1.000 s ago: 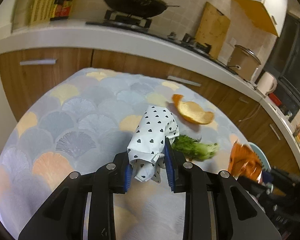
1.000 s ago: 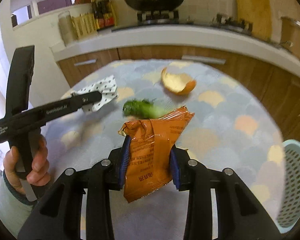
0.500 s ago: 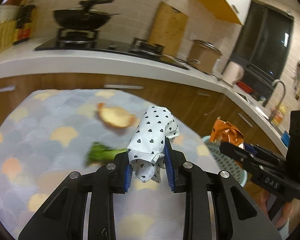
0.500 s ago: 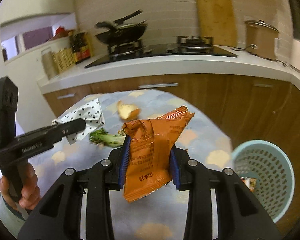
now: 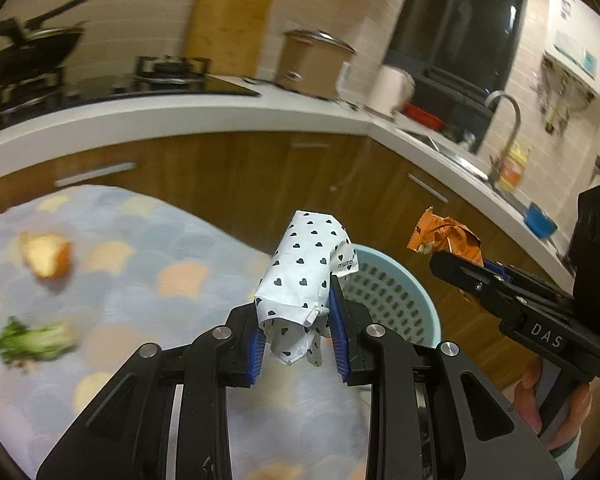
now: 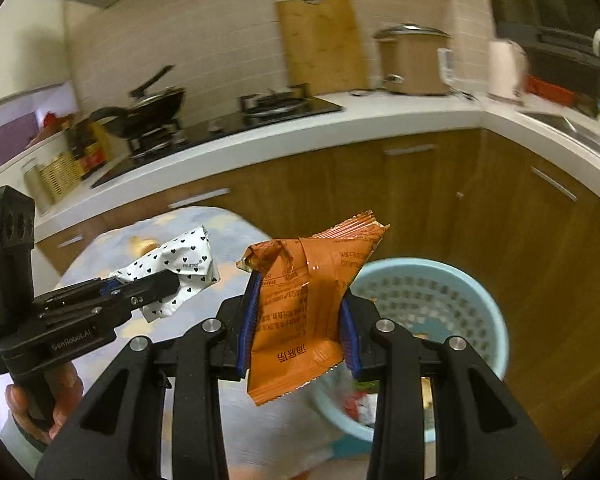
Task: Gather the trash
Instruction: 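Carry the napkin and snack bag with both tools over the basket, then open both tools to drop the napkin and snack bag into the basket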
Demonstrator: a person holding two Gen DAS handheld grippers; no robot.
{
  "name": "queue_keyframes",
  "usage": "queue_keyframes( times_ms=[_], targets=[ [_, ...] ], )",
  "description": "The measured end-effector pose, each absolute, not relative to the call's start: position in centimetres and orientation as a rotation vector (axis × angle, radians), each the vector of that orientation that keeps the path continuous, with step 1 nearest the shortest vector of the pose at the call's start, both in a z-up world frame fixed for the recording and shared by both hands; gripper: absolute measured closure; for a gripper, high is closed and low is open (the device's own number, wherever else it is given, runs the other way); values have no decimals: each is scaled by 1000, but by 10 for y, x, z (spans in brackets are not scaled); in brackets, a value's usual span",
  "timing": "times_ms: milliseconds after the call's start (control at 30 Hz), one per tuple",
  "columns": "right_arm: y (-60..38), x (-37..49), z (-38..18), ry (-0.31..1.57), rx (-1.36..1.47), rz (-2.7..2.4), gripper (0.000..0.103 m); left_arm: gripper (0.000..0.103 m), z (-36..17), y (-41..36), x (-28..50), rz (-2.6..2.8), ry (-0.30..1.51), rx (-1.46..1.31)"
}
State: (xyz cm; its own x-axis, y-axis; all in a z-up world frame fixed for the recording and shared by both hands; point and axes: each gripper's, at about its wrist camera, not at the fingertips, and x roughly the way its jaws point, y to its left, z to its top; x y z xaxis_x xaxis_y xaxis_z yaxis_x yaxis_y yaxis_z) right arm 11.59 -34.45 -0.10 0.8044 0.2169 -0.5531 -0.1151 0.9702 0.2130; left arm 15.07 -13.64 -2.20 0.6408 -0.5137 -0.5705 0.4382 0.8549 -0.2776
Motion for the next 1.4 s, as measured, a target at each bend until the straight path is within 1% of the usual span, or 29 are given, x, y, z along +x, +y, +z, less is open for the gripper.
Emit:
queue_keyframes(
  times_ms=[167,400,433,533,567,600,633,667,733,767,1167,1400],
  targets=[
    [-381,122,-24,660,222,105,71,77,-44,-186,166,-597,751,-93],
    [-408,132,-50,727,276,52,69,76,-65,-225,179,-635,813,-46],
    [-410,134,-54,738,281,45,67,75,-68,-230,181,-639,822,-39],
    [-414,139,-61,755,298,35,65,66,-73,-237,187,-639,848,-49],
    [-416,140,-65,763,304,28,63,66,-76,-240,189,-636,860,-55],
    [-418,142,-69,777,313,21,52,65,-78,-243,190,-636,865,-54],
    [-421,145,-73,789,328,16,42,62,-80,-245,191,-634,872,-46],
    [-424,147,-75,793,340,16,41,56,-81,-246,191,-632,878,-40],
    [-429,148,-80,802,356,11,41,50,-83,-245,192,-628,882,-36],
    [-430,149,-80,805,357,5,41,49,-83,-244,192,-624,882,-36],
    [-425,150,-75,788,374,16,41,49,-77,-220,191,-588,864,-74],
    [-391,154,-66,755,331,93,41,49,-68,-179,187,-511,831,-143]
  ],
)
